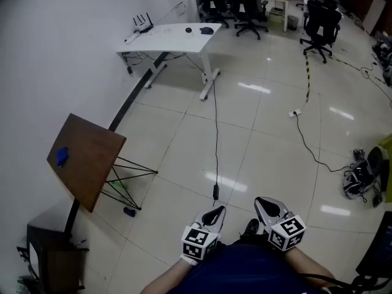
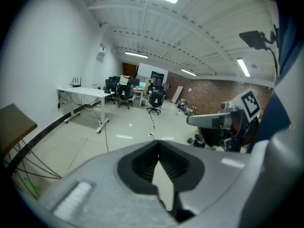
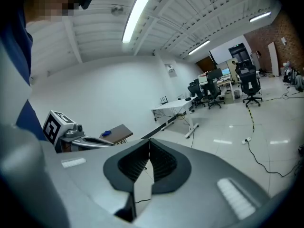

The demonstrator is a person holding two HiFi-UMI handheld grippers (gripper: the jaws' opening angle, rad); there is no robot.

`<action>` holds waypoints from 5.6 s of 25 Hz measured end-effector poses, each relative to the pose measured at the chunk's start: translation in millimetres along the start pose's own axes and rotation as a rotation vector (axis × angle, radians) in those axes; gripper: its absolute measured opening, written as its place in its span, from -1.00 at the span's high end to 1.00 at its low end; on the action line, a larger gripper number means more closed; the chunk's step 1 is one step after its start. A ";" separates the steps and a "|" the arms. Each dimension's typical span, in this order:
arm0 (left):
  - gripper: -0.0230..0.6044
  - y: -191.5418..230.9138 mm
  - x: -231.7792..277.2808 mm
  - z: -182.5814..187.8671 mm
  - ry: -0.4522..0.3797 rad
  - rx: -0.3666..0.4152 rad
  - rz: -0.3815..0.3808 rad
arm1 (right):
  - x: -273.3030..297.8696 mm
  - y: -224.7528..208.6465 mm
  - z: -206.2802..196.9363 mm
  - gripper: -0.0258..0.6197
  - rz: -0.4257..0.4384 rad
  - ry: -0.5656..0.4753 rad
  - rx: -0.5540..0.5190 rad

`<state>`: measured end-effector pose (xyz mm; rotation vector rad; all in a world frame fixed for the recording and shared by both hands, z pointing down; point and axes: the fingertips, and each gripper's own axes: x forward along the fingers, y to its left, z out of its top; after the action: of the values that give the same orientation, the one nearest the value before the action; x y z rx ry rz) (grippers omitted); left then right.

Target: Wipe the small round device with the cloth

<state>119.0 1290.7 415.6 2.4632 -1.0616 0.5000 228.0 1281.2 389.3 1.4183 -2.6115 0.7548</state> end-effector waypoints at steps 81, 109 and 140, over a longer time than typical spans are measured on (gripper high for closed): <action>0.92 429.5 376.4 303.3 0.002 -0.054 -0.116 | 514.7 -281.6 258.9 0.88 -0.134 0.056 0.037; 0.92 595.2 533.3 436.6 -0.046 -0.076 0.134 | 735.2 -410.5 383.0 0.89 0.082 0.077 0.001; 0.92 822.1 622.5 533.5 -0.065 -0.129 -0.068 | 959.3 -449.2 461.1 0.88 -0.138 0.104 0.014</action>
<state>-7.1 136.8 441.5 2.4069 -0.9988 0.3214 118.4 132.1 437.5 1.5016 -2.4075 0.8070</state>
